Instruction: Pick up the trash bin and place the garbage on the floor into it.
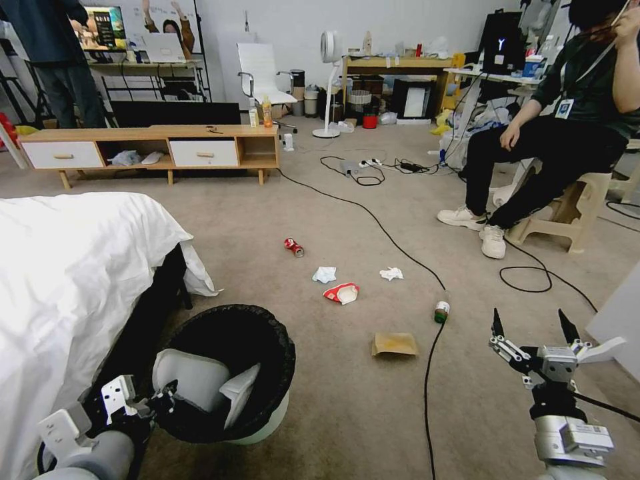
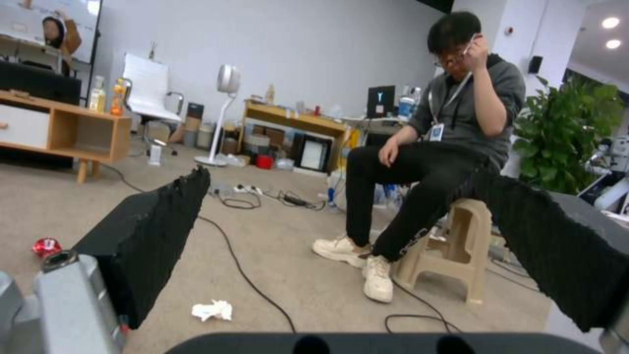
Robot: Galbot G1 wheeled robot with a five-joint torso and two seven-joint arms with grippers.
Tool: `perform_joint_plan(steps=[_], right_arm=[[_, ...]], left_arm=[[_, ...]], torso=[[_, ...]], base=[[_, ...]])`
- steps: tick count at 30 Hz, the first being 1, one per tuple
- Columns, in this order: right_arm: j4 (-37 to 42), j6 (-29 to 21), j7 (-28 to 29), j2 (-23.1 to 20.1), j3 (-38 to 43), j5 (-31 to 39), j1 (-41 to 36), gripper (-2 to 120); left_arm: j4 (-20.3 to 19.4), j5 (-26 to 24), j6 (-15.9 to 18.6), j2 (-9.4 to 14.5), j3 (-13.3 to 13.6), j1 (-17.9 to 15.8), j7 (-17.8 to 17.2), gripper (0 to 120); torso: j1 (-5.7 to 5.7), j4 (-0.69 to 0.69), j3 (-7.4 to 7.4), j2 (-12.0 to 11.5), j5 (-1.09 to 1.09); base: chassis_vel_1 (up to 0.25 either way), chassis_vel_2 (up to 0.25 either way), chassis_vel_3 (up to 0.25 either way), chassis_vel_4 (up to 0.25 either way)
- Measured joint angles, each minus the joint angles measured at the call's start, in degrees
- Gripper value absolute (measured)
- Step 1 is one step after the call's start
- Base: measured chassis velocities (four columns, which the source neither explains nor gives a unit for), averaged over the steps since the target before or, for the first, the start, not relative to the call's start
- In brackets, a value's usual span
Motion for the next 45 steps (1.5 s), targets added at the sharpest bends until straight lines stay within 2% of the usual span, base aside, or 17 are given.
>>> perform_joint_plan(steps=[11,16,18,26,31,37,39,40,41,44,45], right_arm=[[-0.2,1.0,0.0,0.0,0.1,0.0,0.2,100],[-0.3,1.2,-0.1,0.0,0.0,0.0,0.2,100],[-0.3,1.2,-0.1,0.0,-0.1,0.0,0.2,100],[-0.4,1.7,-0.1,0.1,0.0,0.1,0.3,100],[-0.5,1.3,0.1,-0.1,0.0,-0.1,0.0,100],[-0.5,-2.0,0.6,-0.8,-0.3,-0.8,-0.2,100],[-0.6,-4.6,0.2,-2.1,-0.4,-2.3,-0.7,100],[-1.2,-7.6,-0.7,-3.6,-1.2,-3.0,-1.4,100],[-1.2,-7.6,-0.7,-3.6,-1.2,-3.0,-1.4,100],[-4.4,-13.1,-4.2,-7.5,-4.7,-5.1,-2.7,100],[-4.4,-13.1,-4.2,-7.5,-4.7,-5.1,-2.7,100]], left_arm=[[-0.1,0.2,0.0,-0.1,0.0,0.2,0.1,5],[-0.2,0.3,0.0,-0.2,-0.1,0.3,0.1,5],[-0.2,0.4,0.0,-0.2,-0.1,0.3,0.1,5],[-0.3,0.7,0.0,-0.2,0.1,0.2,0.2,5],[-0.3,0.7,0.0,-0.2,0.2,0.2,0.2,5],[-0.3,0.7,0.0,-0.2,0.3,0.3,0.2,5],[-0.3,0.7,0.0,-0.2,0.3,0.3,0.2,5],[-0.2,0.8,0.0,-0.1,0.3,0.3,0.3,5],[-0.2,0.8,0.0,-0.1,0.3,0.3,0.3,5],[0.4,1.6,0.0,0.4,0.8,0.0,0.9,5],[0.4,1.6,0.0,0.4,0.8,0.0,0.9,5]], torso=[[0.0,-0.01,0.0,0.0,-0.01],[0.0,0.03,0.0,0.0,0.0],[0.0,-0.01,0.0,0.0,-0.01],[0.02,0.01,0.03,0.0,0.0],[0.0,-0.01,0.0,0.0,0.0],[0.0,0.01,-0.01,0.0,0.0],[0.0,0.01,-0.01,0.0,-0.01],[0.0,-0.01,0.0,0.0,0.0],[0.0,-0.01,0.0,0.0,0.0],[0.0,-0.01,0.0,0.0,0.01],[0.0,-0.01,0.0,0.0,0.01]], base=[[-0.169,0.157,0.15,-0.158],[-0.255,0.261,0.247,-0.25],[-0.28,0.284,0.265,-0.289],[-0.251,0.268,0.25,-0.246],[-0.054,0.073,0.004,-0.034],[0.043,-0.049,-0.041,0.048],[0.0,0.0,0.0,0.0],[0.0,0.0,0.0,0.0],[0.0,0.0,0.0,0.0],[0.0,0.0,0.0,0.0],[0.0,0.0,0.0,0.0]])
